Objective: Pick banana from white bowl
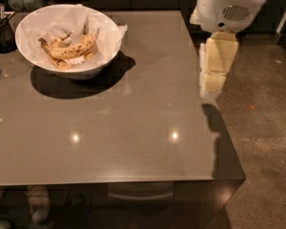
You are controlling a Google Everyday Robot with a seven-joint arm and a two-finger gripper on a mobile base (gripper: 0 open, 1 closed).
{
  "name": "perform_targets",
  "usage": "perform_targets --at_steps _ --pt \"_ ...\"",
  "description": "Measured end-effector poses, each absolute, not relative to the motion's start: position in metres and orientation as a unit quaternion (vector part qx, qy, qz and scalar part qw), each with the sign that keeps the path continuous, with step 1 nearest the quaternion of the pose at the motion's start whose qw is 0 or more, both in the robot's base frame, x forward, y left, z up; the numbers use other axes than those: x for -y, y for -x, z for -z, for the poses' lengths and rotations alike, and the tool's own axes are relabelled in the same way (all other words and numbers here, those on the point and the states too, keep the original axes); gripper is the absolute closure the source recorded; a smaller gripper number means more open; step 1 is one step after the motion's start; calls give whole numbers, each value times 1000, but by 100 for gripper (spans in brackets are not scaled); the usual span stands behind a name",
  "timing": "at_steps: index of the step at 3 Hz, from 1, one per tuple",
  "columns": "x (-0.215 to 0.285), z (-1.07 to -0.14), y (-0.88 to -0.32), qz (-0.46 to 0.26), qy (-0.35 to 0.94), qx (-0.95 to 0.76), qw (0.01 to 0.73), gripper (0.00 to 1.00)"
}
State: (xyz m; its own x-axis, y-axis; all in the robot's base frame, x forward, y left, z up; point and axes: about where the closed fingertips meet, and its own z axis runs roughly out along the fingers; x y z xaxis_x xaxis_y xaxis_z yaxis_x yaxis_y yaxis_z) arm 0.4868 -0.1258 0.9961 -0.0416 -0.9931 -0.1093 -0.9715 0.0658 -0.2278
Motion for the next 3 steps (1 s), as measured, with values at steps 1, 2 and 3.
perform_targets --at_steps 1,2,3 --pt "119 -1000 -492 50 683 -716 135 0" --pt "98 -1013 -515 53 696 -696 166 0" --pt "58 -1031 -564 65 728 -659 177 0"
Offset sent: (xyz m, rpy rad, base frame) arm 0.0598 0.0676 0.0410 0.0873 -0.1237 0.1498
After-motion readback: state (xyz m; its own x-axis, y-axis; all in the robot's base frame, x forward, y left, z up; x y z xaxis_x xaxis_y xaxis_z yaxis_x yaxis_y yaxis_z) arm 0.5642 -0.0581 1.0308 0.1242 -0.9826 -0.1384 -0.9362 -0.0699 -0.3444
